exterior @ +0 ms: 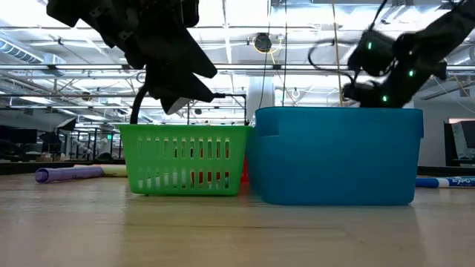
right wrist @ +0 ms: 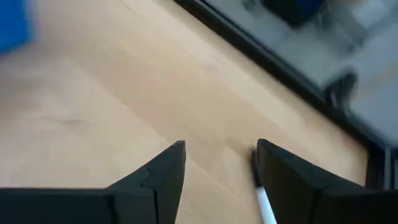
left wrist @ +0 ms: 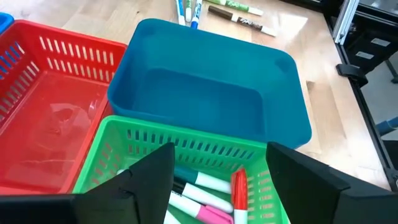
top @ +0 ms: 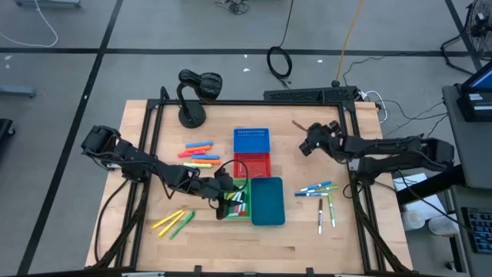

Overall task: Pick & Place Markers
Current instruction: Put the small black highlighter pen into the green bin

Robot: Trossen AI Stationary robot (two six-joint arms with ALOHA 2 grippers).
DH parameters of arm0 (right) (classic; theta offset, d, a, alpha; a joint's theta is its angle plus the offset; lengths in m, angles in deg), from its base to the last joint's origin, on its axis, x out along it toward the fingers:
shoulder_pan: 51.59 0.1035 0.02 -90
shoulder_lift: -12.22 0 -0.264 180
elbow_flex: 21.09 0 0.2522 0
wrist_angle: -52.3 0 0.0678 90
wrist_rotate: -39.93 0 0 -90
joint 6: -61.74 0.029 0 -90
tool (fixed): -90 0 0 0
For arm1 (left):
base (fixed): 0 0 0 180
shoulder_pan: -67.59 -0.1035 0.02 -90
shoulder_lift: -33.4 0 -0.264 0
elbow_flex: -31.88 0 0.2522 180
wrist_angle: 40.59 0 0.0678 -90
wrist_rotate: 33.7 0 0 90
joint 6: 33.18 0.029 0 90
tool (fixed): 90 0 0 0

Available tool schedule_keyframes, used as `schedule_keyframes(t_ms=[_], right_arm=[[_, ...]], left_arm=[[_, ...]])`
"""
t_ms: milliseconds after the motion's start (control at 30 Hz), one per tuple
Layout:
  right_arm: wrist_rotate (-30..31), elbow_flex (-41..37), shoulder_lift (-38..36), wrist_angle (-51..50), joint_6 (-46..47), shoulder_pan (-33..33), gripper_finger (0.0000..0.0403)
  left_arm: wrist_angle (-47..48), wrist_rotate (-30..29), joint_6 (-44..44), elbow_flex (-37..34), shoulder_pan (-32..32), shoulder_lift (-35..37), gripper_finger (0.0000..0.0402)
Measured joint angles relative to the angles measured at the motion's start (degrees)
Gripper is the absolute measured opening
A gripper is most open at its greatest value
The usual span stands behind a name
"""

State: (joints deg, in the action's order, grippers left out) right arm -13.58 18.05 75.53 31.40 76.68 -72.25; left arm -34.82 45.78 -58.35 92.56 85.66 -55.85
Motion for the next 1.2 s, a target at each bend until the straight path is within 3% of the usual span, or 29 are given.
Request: schedule_keyframes(t_ms=[233, 500, 833, 1200], right_arm=[[-9.72, -3.84, 0.0, 0.92, 3.07, -12.2, 0.0179], [-20.54, -9.68, -0.04, 10.43, 1.29, -20.25, 0.0182], [-24.37, -12.53, -0.07, 14.32, -4.21, -21.7, 0.0182], [-29.94, -12.63, -0.03, 13.16, -3.67, -21.7, 0.0183]], left_arm=[[-0.02, -0.02, 1.31, 0.0, 0.0, 0.0, 0.0259], [-0.03, -0.04, 1.42, 0.0, 0.0, 0.0, 0.0255], [-0.63, -0.12, 2.38, 0.0, -0.04, 0.0, 0.0255], [-0.9, -0.11, 2.47, 0.0, -0.04, 0.0, 0.0255]])
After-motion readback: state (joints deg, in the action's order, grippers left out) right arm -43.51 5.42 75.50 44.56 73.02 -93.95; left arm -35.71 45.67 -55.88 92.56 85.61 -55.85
